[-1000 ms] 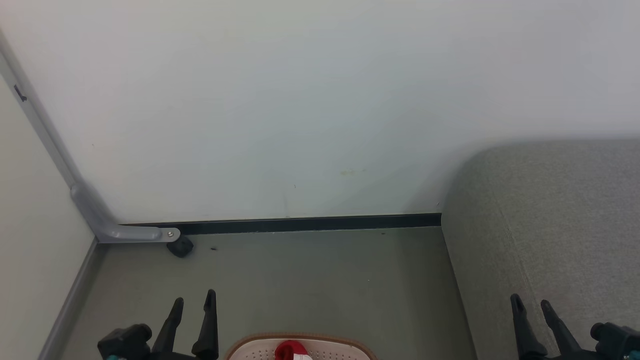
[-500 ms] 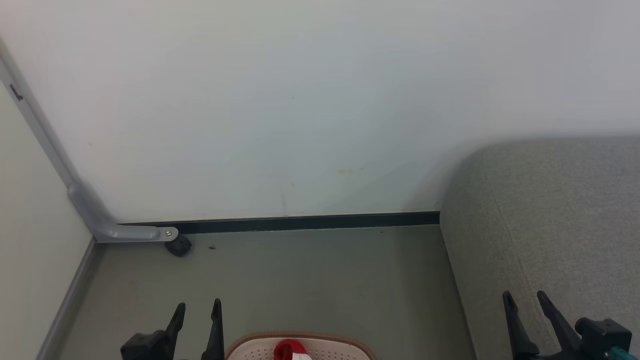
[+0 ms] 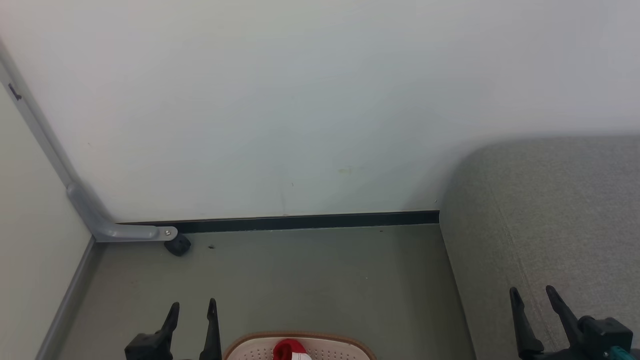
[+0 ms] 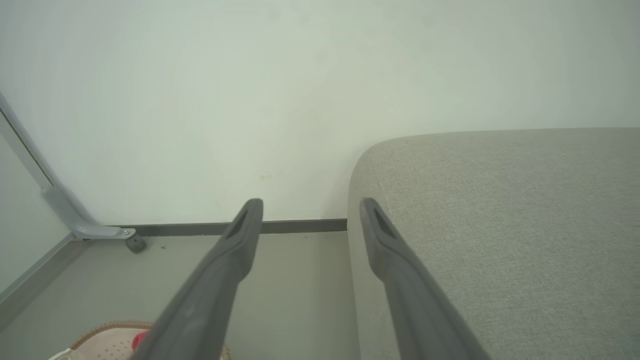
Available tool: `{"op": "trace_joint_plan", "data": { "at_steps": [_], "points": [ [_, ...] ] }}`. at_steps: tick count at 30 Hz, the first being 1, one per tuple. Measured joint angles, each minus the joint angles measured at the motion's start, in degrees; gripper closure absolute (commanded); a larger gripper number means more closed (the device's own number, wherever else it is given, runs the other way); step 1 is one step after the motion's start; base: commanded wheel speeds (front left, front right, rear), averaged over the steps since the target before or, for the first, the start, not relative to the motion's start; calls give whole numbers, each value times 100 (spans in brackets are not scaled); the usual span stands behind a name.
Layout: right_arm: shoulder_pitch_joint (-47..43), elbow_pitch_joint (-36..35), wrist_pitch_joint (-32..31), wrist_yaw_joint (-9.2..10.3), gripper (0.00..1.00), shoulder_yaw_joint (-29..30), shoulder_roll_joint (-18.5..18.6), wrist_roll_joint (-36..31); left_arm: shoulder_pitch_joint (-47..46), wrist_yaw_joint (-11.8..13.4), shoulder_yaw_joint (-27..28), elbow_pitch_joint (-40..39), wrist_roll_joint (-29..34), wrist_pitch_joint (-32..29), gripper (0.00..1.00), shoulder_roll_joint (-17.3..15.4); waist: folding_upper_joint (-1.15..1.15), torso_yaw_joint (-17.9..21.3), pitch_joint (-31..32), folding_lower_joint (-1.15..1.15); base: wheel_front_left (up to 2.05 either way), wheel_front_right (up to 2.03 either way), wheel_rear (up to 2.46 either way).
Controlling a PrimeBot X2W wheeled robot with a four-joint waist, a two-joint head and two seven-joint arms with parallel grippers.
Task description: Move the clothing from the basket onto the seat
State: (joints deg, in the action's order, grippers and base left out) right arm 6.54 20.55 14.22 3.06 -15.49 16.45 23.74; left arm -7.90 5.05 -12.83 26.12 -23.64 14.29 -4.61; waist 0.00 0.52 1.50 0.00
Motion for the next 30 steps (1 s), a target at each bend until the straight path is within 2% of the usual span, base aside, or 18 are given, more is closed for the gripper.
{"op": "trace_joint_plan", "data": {
  "at_steps": [30],
  "points": [
    [-4, -85, 4, 2, 0, 151, -9, 0, 0, 51, 75, 205, -40, 0, 0, 112, 0, 20, -48, 0, 0, 0, 0]
  ]
}}
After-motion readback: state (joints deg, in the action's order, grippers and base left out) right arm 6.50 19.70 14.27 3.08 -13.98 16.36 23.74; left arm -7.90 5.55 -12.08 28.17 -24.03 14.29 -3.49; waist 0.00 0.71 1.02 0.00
